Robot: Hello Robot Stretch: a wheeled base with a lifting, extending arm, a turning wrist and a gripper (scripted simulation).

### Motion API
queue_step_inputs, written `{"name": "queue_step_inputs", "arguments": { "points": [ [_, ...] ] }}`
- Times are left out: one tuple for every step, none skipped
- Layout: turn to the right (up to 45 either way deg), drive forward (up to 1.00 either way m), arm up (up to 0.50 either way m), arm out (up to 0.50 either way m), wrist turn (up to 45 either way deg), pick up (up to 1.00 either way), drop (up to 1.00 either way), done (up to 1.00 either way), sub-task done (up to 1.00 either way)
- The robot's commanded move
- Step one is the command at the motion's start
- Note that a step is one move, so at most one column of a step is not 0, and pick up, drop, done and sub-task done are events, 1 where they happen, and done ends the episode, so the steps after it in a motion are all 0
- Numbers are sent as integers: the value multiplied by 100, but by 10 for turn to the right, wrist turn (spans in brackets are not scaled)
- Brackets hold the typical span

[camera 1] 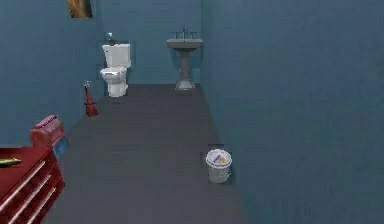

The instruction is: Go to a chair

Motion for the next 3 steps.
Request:
{"name": "queue_step_inputs", "arguments": {
  "points": [
    [-450,0,0,0,0,0,0,0,0],
    [-450,0,0,0,0,0,0,0,0],
    [-30,0,0,0,0,0,0,0,0]
  ]
}}
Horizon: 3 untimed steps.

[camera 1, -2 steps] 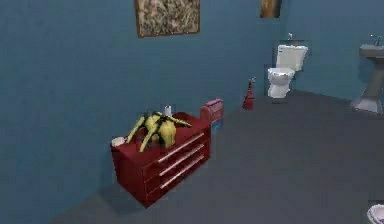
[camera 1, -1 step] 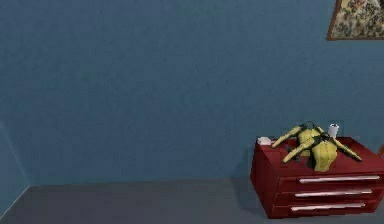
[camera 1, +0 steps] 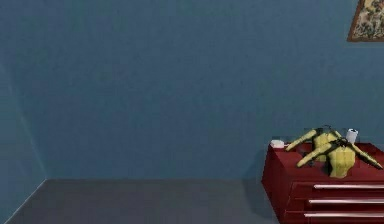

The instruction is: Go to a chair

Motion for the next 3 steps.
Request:
{"name": "queue_step_inputs", "arguments": {
  "points": [
    [0,5,0,0,0,0,0,0,0],
    [-450,0,0,0,0,0,0,0,0],
    [-360,0,0,0,0,0,0,0,0]
  ]
}}
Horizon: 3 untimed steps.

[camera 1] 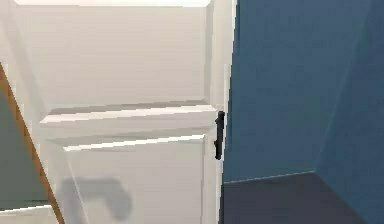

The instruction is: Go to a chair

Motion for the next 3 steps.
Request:
{"name": "queue_step_inputs", "arguments": {
  "points": [
    [0,15,0,0,0,0,0,0,0],
    [-450,0,0,0,0,0,0,0,0],
    [-330,0,0,0,0,0,0,0,0]
  ]
}}
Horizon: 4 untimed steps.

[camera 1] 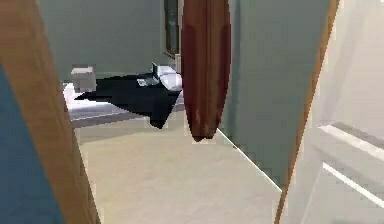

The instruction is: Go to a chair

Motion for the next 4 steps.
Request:
{"name": "queue_step_inputs", "arguments": {
  "points": [
    [0,85,0,0,0,0,0,0,0],
    [-450,0,0,0,0,0,0,0,0],
    [-270,0,0,0,0,0,0,0,0],
    [0,35,0,0,0,0,0,0,0]
  ]
}}
